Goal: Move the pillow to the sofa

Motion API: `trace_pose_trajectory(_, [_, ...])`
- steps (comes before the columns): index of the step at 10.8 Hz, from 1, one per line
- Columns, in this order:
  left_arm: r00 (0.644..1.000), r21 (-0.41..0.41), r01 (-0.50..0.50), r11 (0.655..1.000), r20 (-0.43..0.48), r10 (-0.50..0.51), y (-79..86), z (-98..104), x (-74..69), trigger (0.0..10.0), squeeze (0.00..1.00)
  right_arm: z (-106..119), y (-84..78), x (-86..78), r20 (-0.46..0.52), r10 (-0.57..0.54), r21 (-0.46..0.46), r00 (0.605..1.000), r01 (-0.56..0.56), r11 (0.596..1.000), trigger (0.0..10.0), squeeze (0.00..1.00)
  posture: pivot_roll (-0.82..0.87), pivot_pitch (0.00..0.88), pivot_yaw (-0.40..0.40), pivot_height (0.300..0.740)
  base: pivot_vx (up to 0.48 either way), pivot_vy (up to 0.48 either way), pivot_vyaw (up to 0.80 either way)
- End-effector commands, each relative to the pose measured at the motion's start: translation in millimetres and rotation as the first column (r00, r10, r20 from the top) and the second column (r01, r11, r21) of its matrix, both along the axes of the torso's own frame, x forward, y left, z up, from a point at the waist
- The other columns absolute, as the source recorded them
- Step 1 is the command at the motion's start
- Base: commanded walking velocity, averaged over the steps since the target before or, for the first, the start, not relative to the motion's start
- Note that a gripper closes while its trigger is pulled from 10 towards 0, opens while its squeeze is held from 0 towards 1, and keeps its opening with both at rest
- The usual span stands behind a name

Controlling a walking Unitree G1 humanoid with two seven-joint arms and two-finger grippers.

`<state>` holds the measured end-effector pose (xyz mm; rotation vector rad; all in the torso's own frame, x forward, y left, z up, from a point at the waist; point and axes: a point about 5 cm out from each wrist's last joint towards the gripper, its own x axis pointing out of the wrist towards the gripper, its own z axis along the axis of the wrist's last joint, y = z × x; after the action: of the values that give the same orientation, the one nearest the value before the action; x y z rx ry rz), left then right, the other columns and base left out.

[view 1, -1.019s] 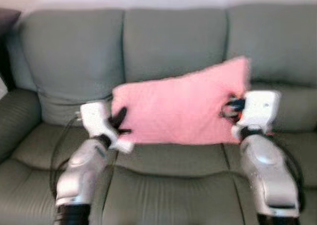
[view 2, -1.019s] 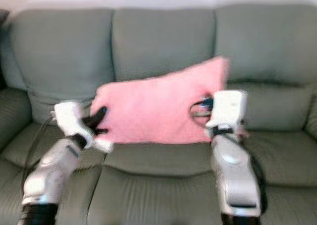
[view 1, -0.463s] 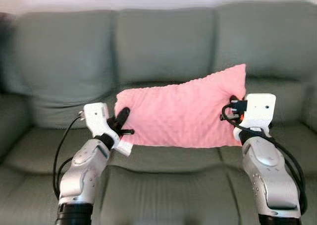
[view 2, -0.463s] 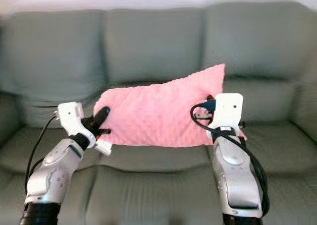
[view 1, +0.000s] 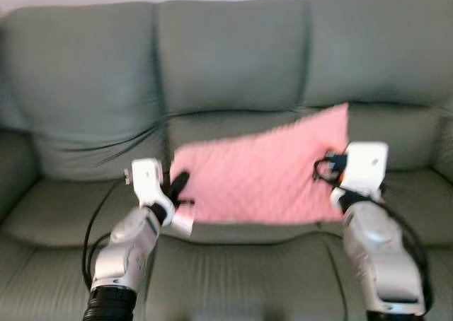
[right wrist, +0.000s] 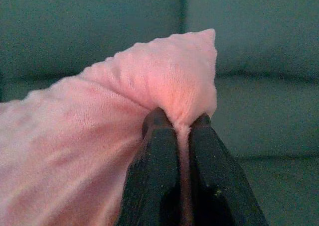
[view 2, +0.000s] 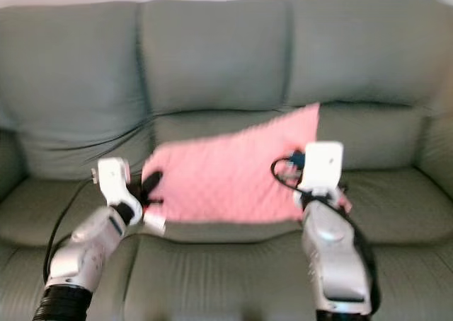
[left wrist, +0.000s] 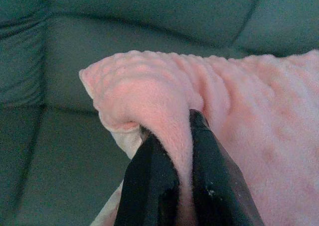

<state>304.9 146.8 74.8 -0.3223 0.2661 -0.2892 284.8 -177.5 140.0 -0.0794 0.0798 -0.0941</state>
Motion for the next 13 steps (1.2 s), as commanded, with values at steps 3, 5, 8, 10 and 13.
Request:
trace_pose_trajectory(3, [0.999,0.05,0.045,0.998,-0.006,-0.045,-4.8,-13,2.8,10.0,0.0,-18,-14.0,-7.4,-0.043,-0.093,0.026,0.995,0.094,0.995,10.0,0.0,-0.21,0.064,0.07,0.74,0.0,0.0,0.0])
trace_pose_trajectory(5, [0.994,0.036,0.105,0.994,0.003,-0.105,-18.4,-18,3.1,10.0,0.0,-31,-22.4,-18.7,-0.078,-0.157,0.038,0.984,0.161,0.986,10.0,0.0,-0.23,0.098,0.092,0.74,0.0,0.0,0.0])
trace_pose_trajectory(8, [0.984,0.072,0.177,0.982,-0.018,-0.176,-37.3,-26,6.8,10.0,0.0,-49,-36.5,-47.4,-0.114,-0.242,0.044,0.963,0.249,0.968,10.0,0.0,-0.26,0.166,0.138,0.74,0.0,0.0,0.0])
trace_pose_trajectory(10, [0.992,0.12,0.116,0.986,0.034,-0.121,-31.7,-24,12.3,10.0,0.0,-55,-40.6,-50.8,-0.113,-0.231,0.036,0.966,0.236,0.971,10.0,0.0,-0.26,0.202,0.144,0.74,0.0,0.0,0.0])
trace_pose_trajectory(13, [0.994,0.144,-0.103,0.984,0.056,0.096,-7.6,-17,29.9,10.0,0.0,-60,-49.8,-24.8,-0.106,-0.151,0.042,0.983,0.156,0.987,10.0,0.0,-0.25,0.239,0.127,0.74,0.0,0.0,0.0])
